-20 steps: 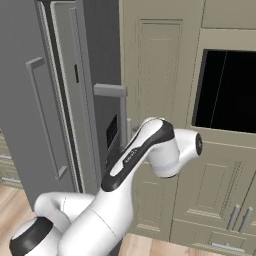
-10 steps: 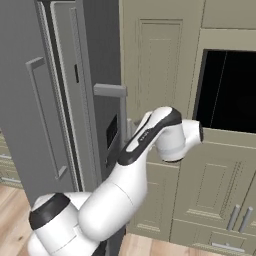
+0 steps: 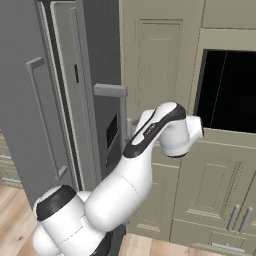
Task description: Take the bottled waters from the counter and place them in the freezer to freeze. Close the freezer door after placing the bottles.
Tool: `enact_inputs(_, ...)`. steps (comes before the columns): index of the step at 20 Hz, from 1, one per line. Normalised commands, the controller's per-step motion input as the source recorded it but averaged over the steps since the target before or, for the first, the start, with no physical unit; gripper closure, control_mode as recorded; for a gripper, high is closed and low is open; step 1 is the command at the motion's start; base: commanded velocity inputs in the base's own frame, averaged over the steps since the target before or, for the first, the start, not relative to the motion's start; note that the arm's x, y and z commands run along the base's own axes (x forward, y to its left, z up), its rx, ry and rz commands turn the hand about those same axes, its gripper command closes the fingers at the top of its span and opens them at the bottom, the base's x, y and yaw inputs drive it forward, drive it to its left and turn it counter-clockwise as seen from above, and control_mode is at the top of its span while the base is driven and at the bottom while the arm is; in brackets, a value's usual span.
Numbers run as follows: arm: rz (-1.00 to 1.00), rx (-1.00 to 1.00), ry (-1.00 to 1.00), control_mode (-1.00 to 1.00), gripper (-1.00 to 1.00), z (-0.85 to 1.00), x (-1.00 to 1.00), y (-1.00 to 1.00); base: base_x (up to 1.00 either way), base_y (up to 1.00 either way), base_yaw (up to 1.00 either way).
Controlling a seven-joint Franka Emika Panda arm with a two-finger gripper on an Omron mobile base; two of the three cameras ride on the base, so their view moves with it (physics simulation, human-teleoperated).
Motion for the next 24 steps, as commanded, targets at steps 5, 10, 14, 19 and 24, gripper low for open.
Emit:
enact_inputs(5,0.00,0.00,0.03,-1.00,-1.00,0.00,-0.02,0.30,0.00,0.00,0.00)
enact_inputs(10,0.00,0.00,0.08,-1.00,-1.00,0.00,0.00,0.39,0.00,0.00,0.00)
enact_inputs(14,0.00,0.00,0.08,-1.00,-1.00,0.00,0.00,0.45,0.00,0.00,0.00)
enact_inputs(19,-0.05,-0.01,0.07,-1.00,-1.00,0.00,0.00,0.61,0.00,0.00,0.00)
enact_inputs(24,-0.12,-0.03,0.00,-1.00,-1.00,0.00,0.00,0.81,0.00,0.00,0.00)
